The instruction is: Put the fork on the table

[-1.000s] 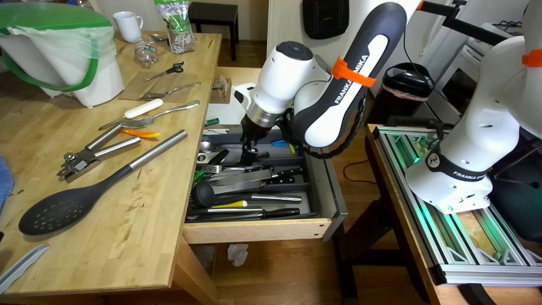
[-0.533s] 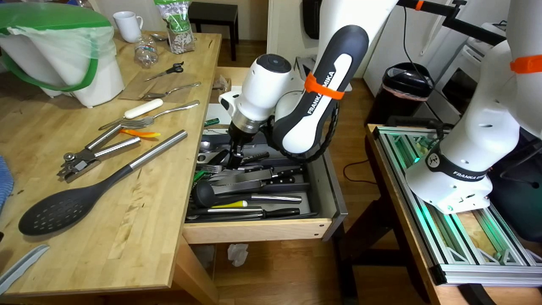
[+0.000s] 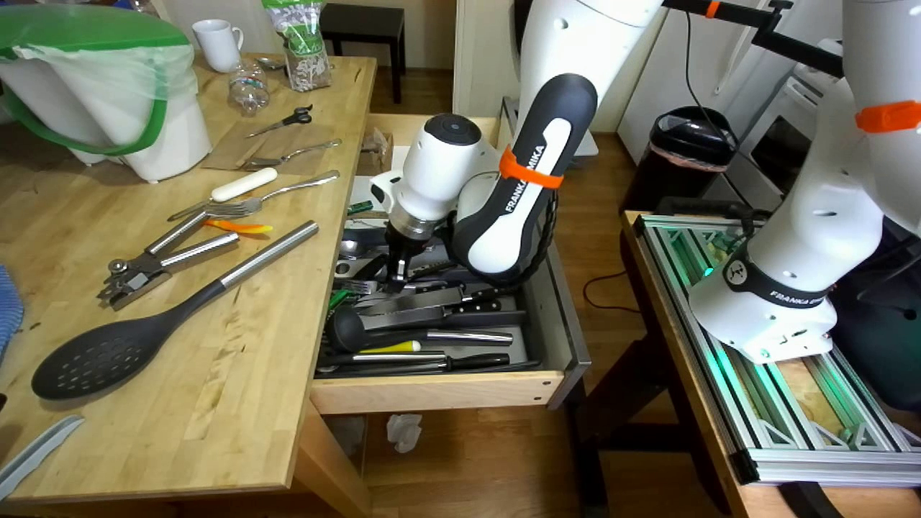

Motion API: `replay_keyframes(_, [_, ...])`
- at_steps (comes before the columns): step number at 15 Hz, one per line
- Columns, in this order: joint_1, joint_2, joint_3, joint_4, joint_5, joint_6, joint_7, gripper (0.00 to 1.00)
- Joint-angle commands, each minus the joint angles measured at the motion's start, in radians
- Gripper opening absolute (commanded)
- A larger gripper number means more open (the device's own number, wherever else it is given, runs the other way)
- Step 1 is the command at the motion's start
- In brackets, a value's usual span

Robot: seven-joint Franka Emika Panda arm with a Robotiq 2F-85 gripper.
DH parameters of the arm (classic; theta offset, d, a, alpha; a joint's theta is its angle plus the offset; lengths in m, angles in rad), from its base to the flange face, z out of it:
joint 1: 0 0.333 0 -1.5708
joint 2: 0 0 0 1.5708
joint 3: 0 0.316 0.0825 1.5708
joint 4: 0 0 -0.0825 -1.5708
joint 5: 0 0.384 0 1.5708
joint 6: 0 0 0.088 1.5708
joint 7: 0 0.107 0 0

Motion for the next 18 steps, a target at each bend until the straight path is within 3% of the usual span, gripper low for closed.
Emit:
replay_keyframes(1, [-0.004, 0.039, 0.001, 0.032, 0.009, -0.007, -0.011, 0.64])
replay_keyframes(4, [-0.007, 0.052, 0.003, 0.037, 0.009, -0.002, -0.011, 0.63])
replay_keyframes(7, [-0.003, 0.066, -0.003, 0.048, 0.008, 0.012, -0.011, 0.52])
replay_keyframes(8, [-0.003, 0.068, -0.004, 0.051, 0.009, 0.013, -0.010, 0.40])
replay_keyframes(9, [-0.003, 0.072, -0.006, 0.054, 0.009, 0.014, -0.009, 0.42])
replay_keyframes(11, [-0.002, 0.077, -0.009, 0.058, 0.009, 0.015, -0.009, 0.32])
replay_keyframes(13, [-0.002, 0.081, -0.012, 0.061, 0.009, 0.018, -0.009, 0.32])
replay_keyframes(18, [-0.001, 0.094, -0.015, 0.070, 0.008, 0.020, -0.009, 0.18])
